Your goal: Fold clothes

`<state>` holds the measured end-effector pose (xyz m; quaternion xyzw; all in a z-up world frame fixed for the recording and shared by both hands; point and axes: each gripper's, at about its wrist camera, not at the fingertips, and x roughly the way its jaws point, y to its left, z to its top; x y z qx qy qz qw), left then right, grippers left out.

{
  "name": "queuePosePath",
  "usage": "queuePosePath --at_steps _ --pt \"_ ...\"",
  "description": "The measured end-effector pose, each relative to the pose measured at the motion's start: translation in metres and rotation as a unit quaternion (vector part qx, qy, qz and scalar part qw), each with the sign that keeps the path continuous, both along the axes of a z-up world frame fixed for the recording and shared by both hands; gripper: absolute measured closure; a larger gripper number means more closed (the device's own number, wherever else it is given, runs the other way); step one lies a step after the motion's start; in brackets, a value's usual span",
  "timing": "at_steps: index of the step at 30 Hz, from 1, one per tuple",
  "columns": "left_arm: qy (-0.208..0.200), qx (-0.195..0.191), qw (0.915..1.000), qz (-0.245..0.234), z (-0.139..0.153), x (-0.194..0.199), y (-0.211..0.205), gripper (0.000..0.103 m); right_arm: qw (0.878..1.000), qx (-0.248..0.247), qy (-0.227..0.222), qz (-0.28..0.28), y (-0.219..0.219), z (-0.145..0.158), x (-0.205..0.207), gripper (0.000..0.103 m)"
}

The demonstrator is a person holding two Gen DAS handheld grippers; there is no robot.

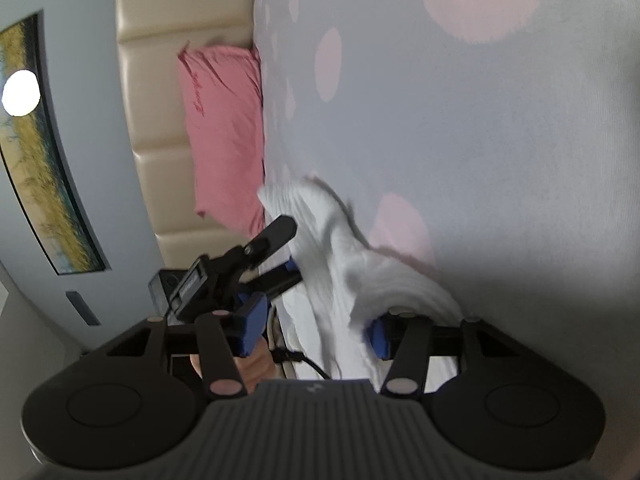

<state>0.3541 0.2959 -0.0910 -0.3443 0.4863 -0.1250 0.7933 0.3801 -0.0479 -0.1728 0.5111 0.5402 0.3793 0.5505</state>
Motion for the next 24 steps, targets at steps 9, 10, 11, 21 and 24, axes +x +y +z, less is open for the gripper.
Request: queuePosePath --at_steps 9,10,11,21,24 --pt "-0.039 0.005 0.9968 0.070 -0.008 -0.006 0.006 0.099 0.999 -0.030 -0.008 -0.034 0.005 -0.006 0.003 0.098" --pt "-0.042 -0.005 0.9961 0.077 -0.009 -0.005 0.008 0.099 0.999 -0.023 0.002 -0.046 0.003 -0.009 0.003 0.098" --pt "-0.044 -0.012 0.9952 0.086 -0.010 -0.003 0.009 0.099 0.998 -0.011 0.014 -0.056 0.000 -0.012 0.003 0.098" --pt "0.012 -0.099 0.9824 0.158 -0.036 0.036 0.025 0.088 0.990 0.047 0.068 -0.112 -0.017 -0.030 0.008 0.097" --pt "-0.005 -0.126 0.9716 0.200 -0.033 0.030 0.037 0.061 0.990 0.049 0.073 -0.108 -0.017 -0.031 0.012 0.089"
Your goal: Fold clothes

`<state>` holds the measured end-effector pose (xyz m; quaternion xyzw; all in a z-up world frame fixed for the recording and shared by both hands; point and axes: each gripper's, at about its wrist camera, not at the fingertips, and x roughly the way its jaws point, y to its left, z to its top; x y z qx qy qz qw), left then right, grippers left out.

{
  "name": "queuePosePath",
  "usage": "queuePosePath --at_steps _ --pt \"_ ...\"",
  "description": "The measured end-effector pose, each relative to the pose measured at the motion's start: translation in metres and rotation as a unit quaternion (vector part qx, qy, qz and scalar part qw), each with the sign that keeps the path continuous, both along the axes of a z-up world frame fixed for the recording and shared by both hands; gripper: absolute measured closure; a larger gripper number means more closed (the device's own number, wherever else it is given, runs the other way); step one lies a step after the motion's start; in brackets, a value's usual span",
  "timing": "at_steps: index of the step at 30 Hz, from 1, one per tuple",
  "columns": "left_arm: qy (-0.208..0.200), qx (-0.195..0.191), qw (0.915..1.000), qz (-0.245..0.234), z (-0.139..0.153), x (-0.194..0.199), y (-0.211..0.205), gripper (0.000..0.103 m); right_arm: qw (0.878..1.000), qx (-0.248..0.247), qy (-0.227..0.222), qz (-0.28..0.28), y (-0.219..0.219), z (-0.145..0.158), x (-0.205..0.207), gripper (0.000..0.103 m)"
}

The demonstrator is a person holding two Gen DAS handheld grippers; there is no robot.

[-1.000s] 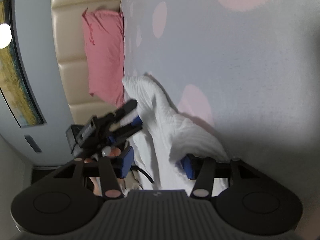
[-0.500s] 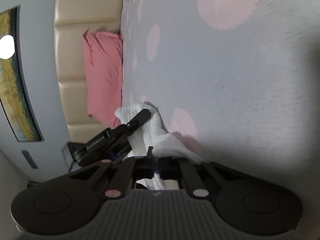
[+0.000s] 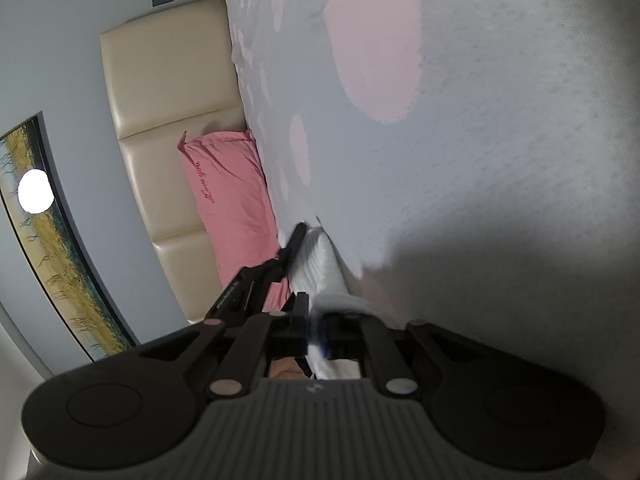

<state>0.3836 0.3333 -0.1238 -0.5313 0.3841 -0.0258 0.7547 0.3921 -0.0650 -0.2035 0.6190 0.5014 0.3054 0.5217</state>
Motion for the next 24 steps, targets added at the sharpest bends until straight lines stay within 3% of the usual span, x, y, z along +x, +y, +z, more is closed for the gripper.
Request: queuePosePath --at_steps 1,3,7,11,16,17,19,21,24 --pt "-0.007 0.000 0.9998 0.019 0.003 -0.003 0.005 0.056 1.000 0.002 0.003 0.002 0.000 0.000 0.001 0.077" --pt "-0.016 -0.003 0.9986 0.050 0.009 -0.007 0.014 0.055 1.000 0.007 0.006 0.007 -0.002 0.001 0.005 0.068" --pt "-0.013 0.018 0.9981 0.057 0.025 -0.012 0.022 0.054 0.999 -0.014 0.007 0.028 -0.008 0.009 0.013 0.066" --pt "-0.009 0.076 0.9967 0.028 0.047 -0.029 0.015 0.052 0.995 -0.078 -0.018 0.060 -0.013 0.026 0.023 0.065" --pt "0.006 0.142 0.9896 -0.025 0.066 -0.062 0.000 0.052 0.974 -0.182 -0.068 0.114 -0.017 0.055 0.032 0.059" --pt "0.011 0.151 0.9877 -0.039 0.067 -0.068 -0.005 0.052 0.970 -0.192 -0.081 0.123 -0.015 0.060 0.032 0.059" --pt "0.023 0.164 0.9839 -0.066 0.067 -0.079 -0.015 0.052 0.963 -0.202 -0.105 0.144 -0.012 0.069 0.031 0.046" --pt "0.036 0.185 0.9785 -0.084 0.063 -0.081 -0.024 0.052 0.955 -0.212 -0.128 0.164 -0.008 0.077 0.029 0.046" --pt "0.054 0.216 0.9685 -0.111 0.058 -0.085 -0.039 0.052 0.960 -0.183 -0.105 0.184 0.004 0.066 0.025 0.046"
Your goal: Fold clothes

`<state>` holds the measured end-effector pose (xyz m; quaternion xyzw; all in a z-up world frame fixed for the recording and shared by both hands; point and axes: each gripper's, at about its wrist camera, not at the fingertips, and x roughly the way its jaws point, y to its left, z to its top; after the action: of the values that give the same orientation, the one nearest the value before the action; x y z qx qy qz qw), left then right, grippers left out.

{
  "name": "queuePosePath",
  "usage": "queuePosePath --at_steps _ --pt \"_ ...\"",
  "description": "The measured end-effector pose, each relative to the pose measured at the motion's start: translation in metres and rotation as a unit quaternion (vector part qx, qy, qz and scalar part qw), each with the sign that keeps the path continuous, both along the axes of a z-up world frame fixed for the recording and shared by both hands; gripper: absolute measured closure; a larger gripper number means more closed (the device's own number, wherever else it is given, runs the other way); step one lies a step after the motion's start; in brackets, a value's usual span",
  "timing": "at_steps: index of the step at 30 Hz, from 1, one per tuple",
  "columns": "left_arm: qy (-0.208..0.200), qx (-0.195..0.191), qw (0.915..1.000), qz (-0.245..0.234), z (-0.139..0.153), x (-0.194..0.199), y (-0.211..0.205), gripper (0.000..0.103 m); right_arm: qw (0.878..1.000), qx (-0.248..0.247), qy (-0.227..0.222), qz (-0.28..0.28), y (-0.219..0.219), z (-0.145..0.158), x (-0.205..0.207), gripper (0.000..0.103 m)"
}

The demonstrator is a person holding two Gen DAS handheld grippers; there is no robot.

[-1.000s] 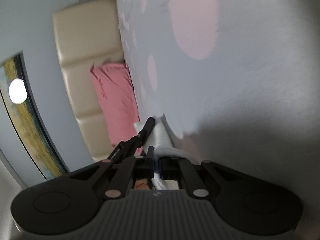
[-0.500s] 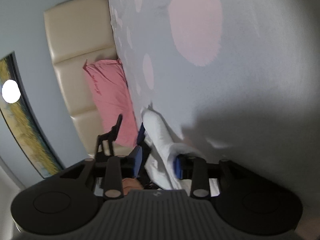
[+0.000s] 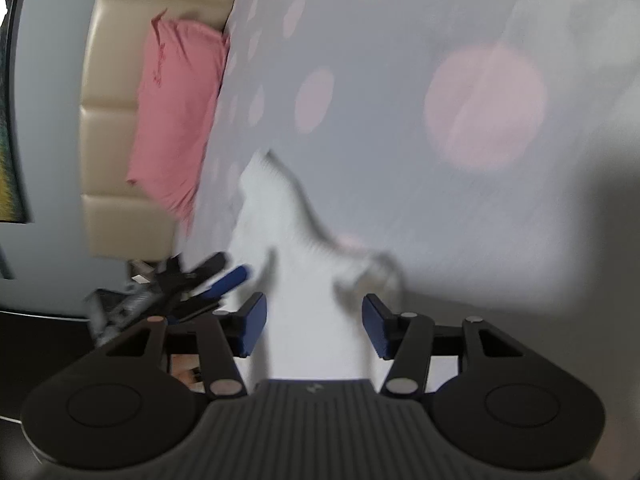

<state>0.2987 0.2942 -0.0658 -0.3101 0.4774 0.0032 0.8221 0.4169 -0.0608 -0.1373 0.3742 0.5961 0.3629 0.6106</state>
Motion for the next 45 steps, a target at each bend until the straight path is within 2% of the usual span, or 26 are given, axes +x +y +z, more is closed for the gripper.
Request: queuePosePath --at_steps 3,5,7,8,9,10,11,13,17,20,23,24,27,29,30,34,40,45 --pt "0.015 0.022 0.9996 -0.010 -0.006 0.003 -0.008 0.052 1.000 -0.011 0.003 0.004 0.012 -0.010 -0.008 0.049" --pt "0.015 0.020 0.9997 -0.006 -0.009 0.006 -0.007 0.052 1.000 -0.008 0.001 -0.006 0.013 -0.013 -0.011 0.054" --pt "0.010 0.012 0.9999 0.000 -0.013 0.007 -0.005 0.052 1.000 -0.001 0.001 -0.015 0.013 -0.017 -0.012 0.064" --pt "0.005 0.010 0.9999 0.003 -0.014 0.008 -0.004 0.057 1.000 0.004 0.001 -0.016 0.014 -0.019 -0.013 0.068" --pt "-0.001 0.011 0.9999 0.007 -0.014 0.010 -0.004 0.062 1.000 0.009 0.002 -0.018 0.014 -0.021 -0.014 0.087" --pt "-0.008 0.015 0.9998 0.011 -0.015 0.012 -0.005 0.076 1.000 0.009 0.001 -0.019 0.016 -0.023 -0.014 0.098" --pt "-0.015 0.019 0.9996 0.013 -0.016 0.015 -0.006 0.083 1.000 0.006 0.001 -0.021 0.019 -0.025 -0.014 0.098" --pt "-0.026 0.016 0.9995 0.014 -0.019 0.021 -0.006 0.090 0.999 0.010 0.016 -0.035 0.022 -0.032 -0.013 0.098" --pt "-0.046 -0.028 0.9984 0.021 -0.023 0.034 -0.002 0.090 0.996 0.036 0.041 -0.075 0.011 -0.038 -0.014 0.098" --pt "-0.055 -0.061 0.9960 0.037 -0.027 0.044 0.006 0.090 0.995 0.036 0.040 -0.078 0.007 -0.039 -0.012 0.098" --pt "-0.057 -0.113 0.9911 0.041 -0.034 0.051 0.011 0.090 0.992 0.064 0.062 -0.094 0.007 -0.045 -0.009 0.091" --pt "-0.057 -0.114 0.9909 0.042 -0.036 0.053 0.010 0.090 0.989 0.077 0.068 -0.102 0.005 -0.048 -0.010 0.086" --pt "-0.056 -0.106 0.9916 0.047 -0.040 0.060 0.006 0.093 0.984 0.110 0.073 -0.120 0.000 -0.053 -0.012 0.085" --pt "-0.061 -0.100 0.9917 0.053 -0.041 0.064 0.003 0.097 0.983 0.114 0.064 -0.129 -0.002 -0.053 -0.015 0.090" --pt "-0.064 -0.099 0.9914 0.056 -0.040 0.066 0.003 0.097 0.982 0.114 0.061 -0.134 -0.006 -0.054 -0.017 0.099" --pt "-0.064 -0.094 0.9907 0.074 -0.041 0.074 0.007 0.098 0.976 0.124 0.065 -0.165 -0.016 -0.059 -0.026 0.099" --pt "-0.061 -0.117 0.9827 0.130 -0.047 0.089 0.028 0.098 0.962 0.153 0.100 -0.203 -0.032 -0.067 -0.038 0.099" --pt "-0.048 -0.089 0.9882 0.115 -0.038 0.095 0.028 0.095 0.972 0.107 0.081 -0.192 -0.036 -0.060 -0.039 0.098"
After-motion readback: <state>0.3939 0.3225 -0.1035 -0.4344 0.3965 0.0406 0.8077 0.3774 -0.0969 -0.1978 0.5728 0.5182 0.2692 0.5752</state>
